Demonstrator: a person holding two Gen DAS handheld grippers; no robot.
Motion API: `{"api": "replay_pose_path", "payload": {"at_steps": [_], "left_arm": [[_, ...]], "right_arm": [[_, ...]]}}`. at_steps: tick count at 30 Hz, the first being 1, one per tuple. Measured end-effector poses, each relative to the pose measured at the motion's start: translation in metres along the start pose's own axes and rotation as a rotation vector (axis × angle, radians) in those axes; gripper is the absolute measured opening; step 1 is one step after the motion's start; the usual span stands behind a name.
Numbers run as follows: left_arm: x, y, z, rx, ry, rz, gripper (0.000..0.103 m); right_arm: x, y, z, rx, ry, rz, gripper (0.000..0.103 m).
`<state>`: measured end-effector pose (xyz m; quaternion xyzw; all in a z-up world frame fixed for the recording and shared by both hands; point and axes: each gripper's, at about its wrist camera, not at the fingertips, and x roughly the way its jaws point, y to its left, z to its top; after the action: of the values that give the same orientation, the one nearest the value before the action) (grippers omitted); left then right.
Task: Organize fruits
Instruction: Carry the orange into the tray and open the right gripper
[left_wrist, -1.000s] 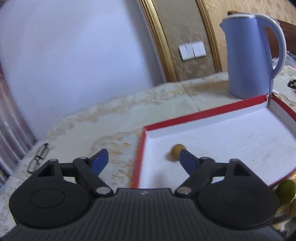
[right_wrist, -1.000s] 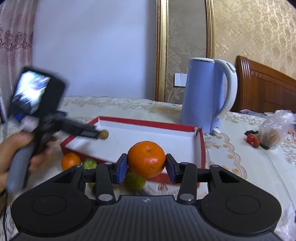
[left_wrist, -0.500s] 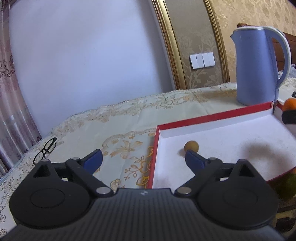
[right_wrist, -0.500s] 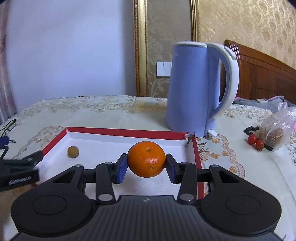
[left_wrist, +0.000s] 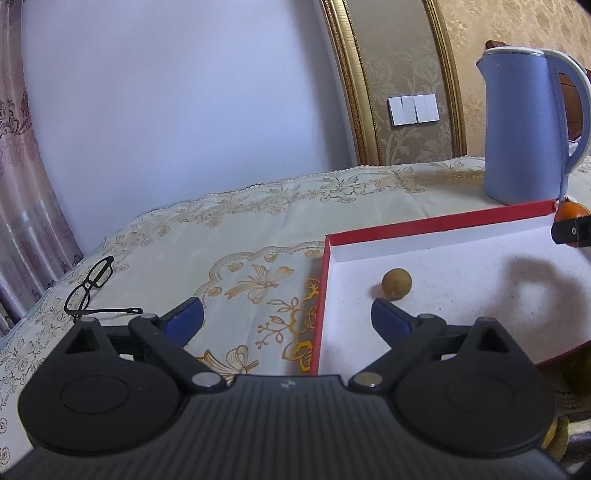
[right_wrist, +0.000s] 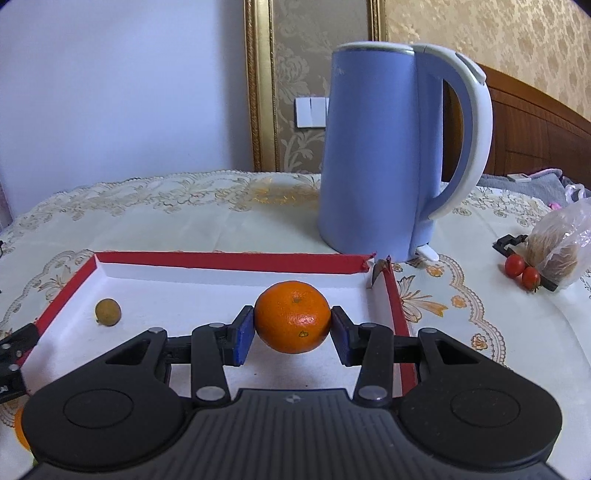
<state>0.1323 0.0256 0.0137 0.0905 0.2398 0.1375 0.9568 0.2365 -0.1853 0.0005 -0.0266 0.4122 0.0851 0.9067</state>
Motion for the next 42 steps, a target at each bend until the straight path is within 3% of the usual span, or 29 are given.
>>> {"api": "replay_pose_path", "payload": {"at_steps": [24, 28, 42], "left_arm": [[0.005, 0.003, 0.000, -0.002, 0.015, 0.007, 0.099], [0.005, 0.005, 0.001, -0.009, 0.018, 0.009, 0.100], [0.005, 0.006, 0.000, -0.013, 0.016, 0.008, 0.103]], "right_arm": [[0.024, -0.009, -0.001, 0.039, 0.070, -0.016, 0.044], [0.021, -0.007, 0.001, 0.030, 0.056, -0.014, 0.052], [-0.025, 0.000, 0.000, 0.001, -0.035, 0.010, 0.052]]}}
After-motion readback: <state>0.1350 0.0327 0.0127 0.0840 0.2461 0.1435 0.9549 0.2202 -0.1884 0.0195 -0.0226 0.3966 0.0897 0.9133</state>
